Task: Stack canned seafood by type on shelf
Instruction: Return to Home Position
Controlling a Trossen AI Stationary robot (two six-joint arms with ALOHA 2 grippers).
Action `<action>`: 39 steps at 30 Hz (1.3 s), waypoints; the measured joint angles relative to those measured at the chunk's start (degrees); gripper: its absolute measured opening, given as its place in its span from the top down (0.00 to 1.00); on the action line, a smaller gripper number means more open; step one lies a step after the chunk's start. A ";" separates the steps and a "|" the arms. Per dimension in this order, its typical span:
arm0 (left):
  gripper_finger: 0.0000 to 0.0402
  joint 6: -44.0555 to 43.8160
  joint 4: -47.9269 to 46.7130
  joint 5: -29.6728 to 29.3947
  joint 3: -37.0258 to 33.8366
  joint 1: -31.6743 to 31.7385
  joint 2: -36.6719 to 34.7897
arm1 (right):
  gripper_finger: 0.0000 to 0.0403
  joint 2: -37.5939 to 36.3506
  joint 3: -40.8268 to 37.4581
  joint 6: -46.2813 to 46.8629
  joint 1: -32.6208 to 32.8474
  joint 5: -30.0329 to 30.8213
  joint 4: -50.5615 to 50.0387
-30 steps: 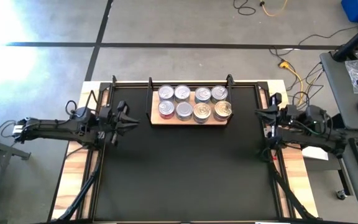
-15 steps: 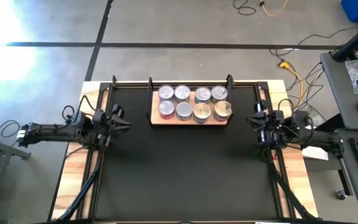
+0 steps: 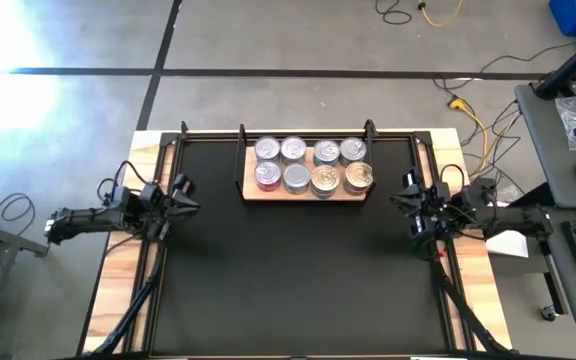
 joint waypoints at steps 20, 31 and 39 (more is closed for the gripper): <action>0.92 3.61 -13.84 4.39 -0.12 -0.04 0.08 | 0.97 6.40 -0.02 -6.26 7.43 5.75 1.86; 0.92 7.79 -14.81 6.93 -0.13 -0.04 0.08 | 0.97 -1.78 -0.09 -4.64 7.43 5.95 -8.82; 0.92 5.61 -16.86 5.61 -0.14 -0.04 0.08 | 0.97 -0.42 -0.09 -3.93 7.43 5.86 -11.86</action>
